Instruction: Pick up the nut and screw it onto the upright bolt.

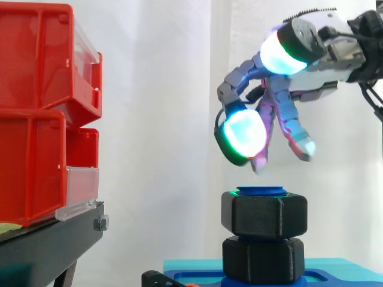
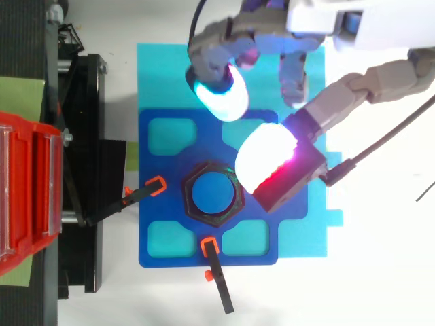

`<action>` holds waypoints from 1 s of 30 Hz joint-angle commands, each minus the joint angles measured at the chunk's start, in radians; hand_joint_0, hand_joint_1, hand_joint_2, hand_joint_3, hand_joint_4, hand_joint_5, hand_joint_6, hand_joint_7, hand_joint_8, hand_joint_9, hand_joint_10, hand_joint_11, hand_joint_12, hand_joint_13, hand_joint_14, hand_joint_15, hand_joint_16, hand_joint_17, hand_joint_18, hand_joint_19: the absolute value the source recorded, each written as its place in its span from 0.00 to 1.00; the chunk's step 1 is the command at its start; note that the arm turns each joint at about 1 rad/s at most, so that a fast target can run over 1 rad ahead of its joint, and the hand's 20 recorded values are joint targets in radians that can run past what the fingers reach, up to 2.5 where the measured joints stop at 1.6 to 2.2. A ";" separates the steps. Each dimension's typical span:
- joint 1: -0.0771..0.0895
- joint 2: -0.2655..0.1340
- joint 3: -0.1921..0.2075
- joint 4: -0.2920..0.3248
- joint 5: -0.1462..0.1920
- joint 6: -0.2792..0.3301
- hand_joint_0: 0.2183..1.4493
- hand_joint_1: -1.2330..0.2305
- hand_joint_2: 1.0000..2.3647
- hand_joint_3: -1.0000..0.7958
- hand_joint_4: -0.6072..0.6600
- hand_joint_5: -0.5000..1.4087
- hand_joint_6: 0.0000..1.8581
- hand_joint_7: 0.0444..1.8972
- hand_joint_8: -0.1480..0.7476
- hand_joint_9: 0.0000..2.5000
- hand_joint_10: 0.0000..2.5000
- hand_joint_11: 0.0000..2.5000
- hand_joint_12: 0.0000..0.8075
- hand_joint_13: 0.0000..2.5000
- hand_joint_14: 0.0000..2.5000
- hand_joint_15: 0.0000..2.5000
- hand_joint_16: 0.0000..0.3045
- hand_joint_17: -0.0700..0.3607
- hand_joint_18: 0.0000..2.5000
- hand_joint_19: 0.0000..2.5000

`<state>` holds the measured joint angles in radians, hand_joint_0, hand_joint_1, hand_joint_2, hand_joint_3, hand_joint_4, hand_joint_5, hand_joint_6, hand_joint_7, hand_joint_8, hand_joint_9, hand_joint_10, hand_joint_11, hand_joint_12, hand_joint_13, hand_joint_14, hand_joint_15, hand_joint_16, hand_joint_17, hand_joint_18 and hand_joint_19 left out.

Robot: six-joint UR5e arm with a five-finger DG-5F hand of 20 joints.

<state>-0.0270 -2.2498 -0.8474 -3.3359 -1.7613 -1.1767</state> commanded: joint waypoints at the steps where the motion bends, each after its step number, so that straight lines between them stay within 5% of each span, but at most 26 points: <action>1: -0.007 -0.001 0.100 -0.076 0.014 0.000 0.22 0.65 0.00 0.28 0.67 0.23 0.27 0.48 0.46 0.53 0.00 0.08 0.45 0.34 0.00 0.05 0.16 0.42 0.29 0.14; 7: 0.004 -0.001 0.099 -0.070 0.036 0.002 0.21 0.63 0.00 0.28 0.60 0.19 0.27 0.34 0.46 0.34 0.00 0.00 0.48 0.19 0.00 0.01 0.18 0.45 0.13 0.09; 11: 0.018 -0.001 0.018 0.009 0.034 0.017 0.20 0.62 0.00 0.28 0.56 0.17 0.27 0.31 0.44 0.26 0.00 0.00 0.48 0.14 0.00 0.00 0.18 0.45 0.06 0.05; 13: 0.027 -0.001 -0.047 0.113 0.036 0.054 0.20 0.62 0.00 0.28 0.56 0.17 0.27 0.30 0.43 0.25 0.00 0.00 0.48 0.13 0.00 0.00 0.18 0.45 0.05 0.04; 18: 0.044 -0.001 -0.104 0.207 0.034 0.111 0.19 0.62 0.00 0.28 0.53 0.16 0.27 0.28 0.43 0.21 0.00 0.00 0.49 0.10 0.00 0.00 0.18 0.45 0.00 0.03; 30: 0.071 -0.001 -0.108 0.158 0.037 0.117 0.19 0.63 0.00 0.28 0.51 0.15 0.27 0.27 0.41 0.16 0.00 0.00 0.48 0.05 0.00 0.00 0.19 0.46 0.00 0.00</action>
<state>0.0402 -2.2504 -0.9547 -3.1752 -1.7243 -1.0585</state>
